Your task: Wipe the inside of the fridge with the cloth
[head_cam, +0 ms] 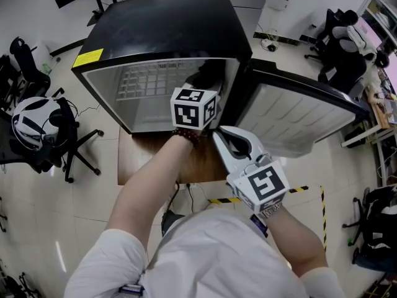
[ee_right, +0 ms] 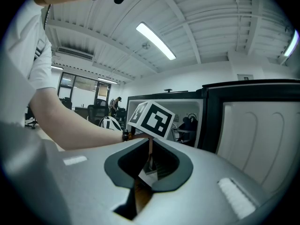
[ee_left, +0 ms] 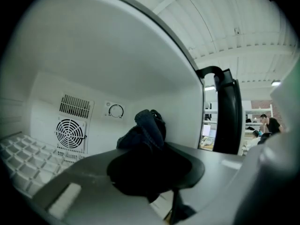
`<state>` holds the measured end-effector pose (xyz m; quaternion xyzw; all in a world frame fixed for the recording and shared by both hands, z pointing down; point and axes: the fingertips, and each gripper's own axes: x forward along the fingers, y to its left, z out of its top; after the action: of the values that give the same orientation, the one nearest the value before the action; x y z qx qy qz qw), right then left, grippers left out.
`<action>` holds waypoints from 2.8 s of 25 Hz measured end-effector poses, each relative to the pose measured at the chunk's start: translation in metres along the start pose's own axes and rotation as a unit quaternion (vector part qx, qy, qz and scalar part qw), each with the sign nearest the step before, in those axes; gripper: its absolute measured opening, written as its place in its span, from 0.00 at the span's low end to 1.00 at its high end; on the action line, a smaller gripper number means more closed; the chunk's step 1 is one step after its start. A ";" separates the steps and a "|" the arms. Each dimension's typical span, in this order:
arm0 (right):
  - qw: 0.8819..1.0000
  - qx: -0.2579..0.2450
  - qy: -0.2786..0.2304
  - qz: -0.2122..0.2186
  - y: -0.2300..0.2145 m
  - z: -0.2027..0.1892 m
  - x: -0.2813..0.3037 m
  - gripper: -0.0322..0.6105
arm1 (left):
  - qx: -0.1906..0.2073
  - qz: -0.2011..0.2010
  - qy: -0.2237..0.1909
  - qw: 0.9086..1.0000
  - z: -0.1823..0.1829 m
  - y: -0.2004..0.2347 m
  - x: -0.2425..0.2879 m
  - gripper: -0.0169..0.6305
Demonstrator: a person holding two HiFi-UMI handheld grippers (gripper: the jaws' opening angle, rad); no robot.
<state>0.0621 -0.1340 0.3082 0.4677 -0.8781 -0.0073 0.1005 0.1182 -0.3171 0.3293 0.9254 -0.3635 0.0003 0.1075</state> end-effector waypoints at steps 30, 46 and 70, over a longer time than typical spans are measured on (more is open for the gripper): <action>1.000 0.011 -0.010 0.011 -0.004 -0.011 -0.025 0.09 | -0.017 -0.021 -0.005 1.000 -0.006 -0.031 -0.066 0.17; 0.994 0.018 -0.012 0.104 -0.008 0.001 0.013 0.32 | -0.024 -0.226 -0.012 0.974 -0.002 -0.034 -0.168 0.17; 0.934 0.036 0.029 0.355 0.158 0.018 0.102 0.32 | -0.075 -0.384 0.079 0.917 -0.011 0.033 -0.302 0.18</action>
<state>-0.1263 -0.1302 0.3243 0.1291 -0.9832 0.0740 0.1055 -0.1249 -0.1355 0.3230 0.9799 0.0310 0.0048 0.1971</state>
